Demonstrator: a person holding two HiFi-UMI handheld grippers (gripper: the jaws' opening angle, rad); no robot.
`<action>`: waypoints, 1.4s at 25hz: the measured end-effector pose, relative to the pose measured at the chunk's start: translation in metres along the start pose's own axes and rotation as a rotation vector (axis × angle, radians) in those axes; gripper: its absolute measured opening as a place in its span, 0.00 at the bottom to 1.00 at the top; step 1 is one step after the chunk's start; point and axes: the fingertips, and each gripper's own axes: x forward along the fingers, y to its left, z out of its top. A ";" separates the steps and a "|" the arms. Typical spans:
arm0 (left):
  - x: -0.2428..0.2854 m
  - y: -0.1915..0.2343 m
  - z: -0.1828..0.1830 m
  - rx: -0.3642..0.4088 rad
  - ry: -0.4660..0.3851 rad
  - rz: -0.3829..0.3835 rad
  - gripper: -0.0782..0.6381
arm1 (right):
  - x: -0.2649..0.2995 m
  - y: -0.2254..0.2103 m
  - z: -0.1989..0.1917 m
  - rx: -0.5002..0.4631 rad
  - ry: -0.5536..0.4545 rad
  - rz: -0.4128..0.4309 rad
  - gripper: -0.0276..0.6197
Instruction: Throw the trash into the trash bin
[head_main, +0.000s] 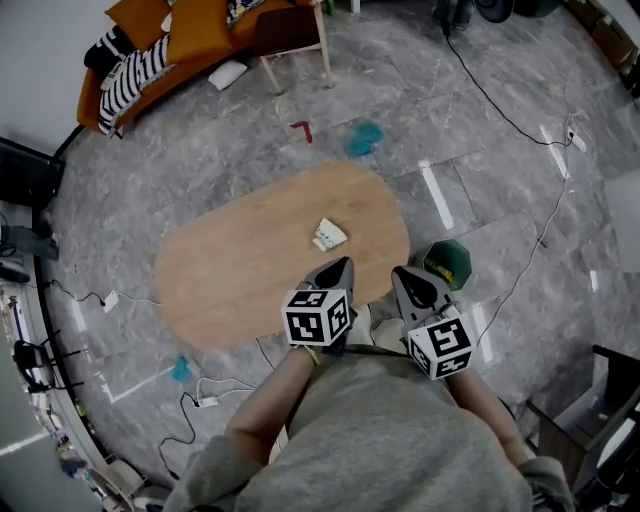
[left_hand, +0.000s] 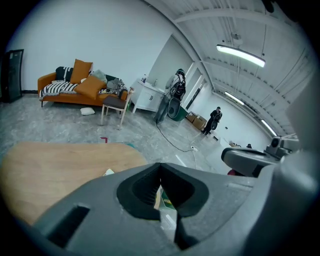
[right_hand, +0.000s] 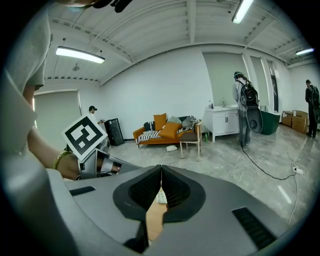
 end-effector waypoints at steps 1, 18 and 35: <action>0.000 0.004 0.000 -0.004 0.001 0.006 0.12 | 0.004 0.002 0.000 -0.002 0.005 0.005 0.06; 0.022 0.074 -0.010 -0.074 0.029 0.091 0.12 | 0.056 0.023 -0.006 -0.031 0.069 0.067 0.06; 0.069 0.136 -0.038 -0.122 0.099 0.161 0.12 | 0.091 0.028 -0.029 0.007 0.129 0.087 0.06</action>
